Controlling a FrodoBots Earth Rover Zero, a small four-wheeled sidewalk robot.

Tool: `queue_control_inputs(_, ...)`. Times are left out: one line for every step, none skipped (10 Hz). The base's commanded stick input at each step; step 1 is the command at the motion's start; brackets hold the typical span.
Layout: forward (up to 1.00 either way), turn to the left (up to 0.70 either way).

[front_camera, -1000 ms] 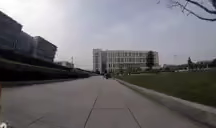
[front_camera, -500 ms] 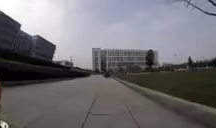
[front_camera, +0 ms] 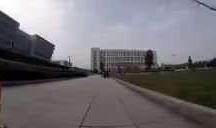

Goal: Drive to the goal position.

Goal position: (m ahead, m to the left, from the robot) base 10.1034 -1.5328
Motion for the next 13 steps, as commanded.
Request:
queue_control_inputs(0.70,0.00)
queue_control_inputs(0.70,0.00)
queue_control_inputs(0.70,0.00)
queue_control_inputs(0.70,0.00)
queue_control_inputs(0.70,0.00)
queue_control_inputs(0.70,0.00)
queue_control_inputs(0.70,0.00)
queue_control_inputs(0.70,0.00)
queue_control_inputs(0.70,0.00)
queue_control_inputs(0.70,0.00)
queue_control_inputs(0.70,0.00)
queue_control_inputs(0.70,0.00)
queue_control_inputs(0.70,0.00)
